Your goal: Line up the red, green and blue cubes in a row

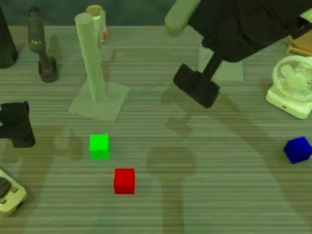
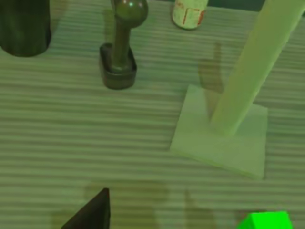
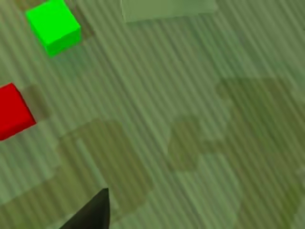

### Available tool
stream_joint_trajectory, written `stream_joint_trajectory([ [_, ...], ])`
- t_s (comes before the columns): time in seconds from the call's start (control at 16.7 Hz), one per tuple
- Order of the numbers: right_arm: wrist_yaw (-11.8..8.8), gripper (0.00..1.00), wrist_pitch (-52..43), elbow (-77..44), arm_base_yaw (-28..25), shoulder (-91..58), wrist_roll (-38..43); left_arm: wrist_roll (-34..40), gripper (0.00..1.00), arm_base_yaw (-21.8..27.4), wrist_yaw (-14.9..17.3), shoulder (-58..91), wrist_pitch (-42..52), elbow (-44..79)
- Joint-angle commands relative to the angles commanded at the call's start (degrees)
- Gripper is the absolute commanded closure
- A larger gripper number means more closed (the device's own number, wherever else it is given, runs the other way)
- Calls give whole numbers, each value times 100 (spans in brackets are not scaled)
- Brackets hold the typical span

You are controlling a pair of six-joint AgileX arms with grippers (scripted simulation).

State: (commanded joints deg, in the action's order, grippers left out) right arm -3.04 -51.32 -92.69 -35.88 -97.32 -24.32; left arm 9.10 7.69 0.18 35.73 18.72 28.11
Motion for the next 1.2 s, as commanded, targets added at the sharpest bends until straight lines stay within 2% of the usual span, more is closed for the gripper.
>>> stream_joint_trajectory([
  [0.36,-49,0,2065,3725,1553,4134,1044,722,0,622,-27,3330,1733,2272],
  [0.72,96,0,3856,7180,2783,7529,1887,1351,0,1176,-31,6273,3177,4300],
  [0.96,229,0,4728,8658,3307,9068,2260,1641,0,1431,-19,7572,3755,5274],
  [1.2,302,0,5124,9258,3527,9720,2429,1770,0,1546,-8,8114,3977,5730],
])
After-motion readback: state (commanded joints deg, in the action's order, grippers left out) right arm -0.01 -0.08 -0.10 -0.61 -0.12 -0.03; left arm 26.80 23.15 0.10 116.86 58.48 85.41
